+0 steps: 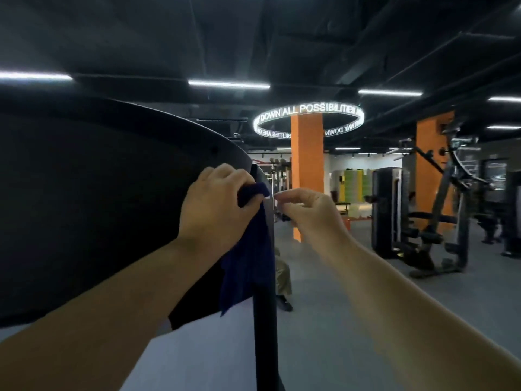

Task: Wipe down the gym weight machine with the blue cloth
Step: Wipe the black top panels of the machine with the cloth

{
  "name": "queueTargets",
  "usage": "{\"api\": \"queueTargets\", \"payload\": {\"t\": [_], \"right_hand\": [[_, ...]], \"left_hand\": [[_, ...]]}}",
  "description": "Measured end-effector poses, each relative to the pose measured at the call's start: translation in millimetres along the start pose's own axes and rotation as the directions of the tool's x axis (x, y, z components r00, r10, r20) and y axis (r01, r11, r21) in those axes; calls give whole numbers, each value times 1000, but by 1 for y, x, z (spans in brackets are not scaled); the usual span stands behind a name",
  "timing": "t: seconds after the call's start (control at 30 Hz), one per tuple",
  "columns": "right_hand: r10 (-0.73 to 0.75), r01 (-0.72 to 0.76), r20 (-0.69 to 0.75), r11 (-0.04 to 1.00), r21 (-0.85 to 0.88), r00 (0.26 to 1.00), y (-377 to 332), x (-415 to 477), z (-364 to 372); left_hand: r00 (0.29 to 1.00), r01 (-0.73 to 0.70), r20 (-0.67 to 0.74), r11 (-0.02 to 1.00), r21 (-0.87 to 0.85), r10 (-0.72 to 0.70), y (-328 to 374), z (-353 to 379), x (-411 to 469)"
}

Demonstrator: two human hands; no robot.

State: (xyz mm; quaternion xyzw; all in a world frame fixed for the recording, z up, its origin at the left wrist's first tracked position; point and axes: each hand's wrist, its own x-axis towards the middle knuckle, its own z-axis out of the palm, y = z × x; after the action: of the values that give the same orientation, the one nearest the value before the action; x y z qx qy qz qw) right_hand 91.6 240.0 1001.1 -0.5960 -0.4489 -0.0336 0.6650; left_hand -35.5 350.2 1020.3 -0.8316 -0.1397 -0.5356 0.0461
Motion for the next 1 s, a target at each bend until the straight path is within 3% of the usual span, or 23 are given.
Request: {"api": "queueTargets", "payload": {"t": [0.17, 0.37, 0.47, 0.67, 0.9, 1.0], "right_hand": [[-65, 64, -12, 997, -52, 998, 24, 31, 8], [-129, 127, 15, 990, 63, 992, 40, 78, 12], [-163, 151, 86, 980, 126, 983, 53, 106, 18], [-345, 229, 236, 884, 409, 908, 98, 137, 45], [-441, 178, 369, 804, 567, 818, 111, 149, 54], [-460, 166, 373, 781, 602, 806, 116, 146, 52]], "left_hand": [[984, -29, -170, 984, 177, 60, -6, 14, 3], [966, 23, -250, 946, 325, 63, -3, 30, 8], [963, 97, -268, 919, 382, 10, 1, 35, 10], [937, 300, -297, 862, 408, -185, 25, 33, 33], [912, 399, -358, 645, 652, -202, 64, 58, 81], [970, 242, -207, 493, 836, -126, 65, 67, 93]]}}
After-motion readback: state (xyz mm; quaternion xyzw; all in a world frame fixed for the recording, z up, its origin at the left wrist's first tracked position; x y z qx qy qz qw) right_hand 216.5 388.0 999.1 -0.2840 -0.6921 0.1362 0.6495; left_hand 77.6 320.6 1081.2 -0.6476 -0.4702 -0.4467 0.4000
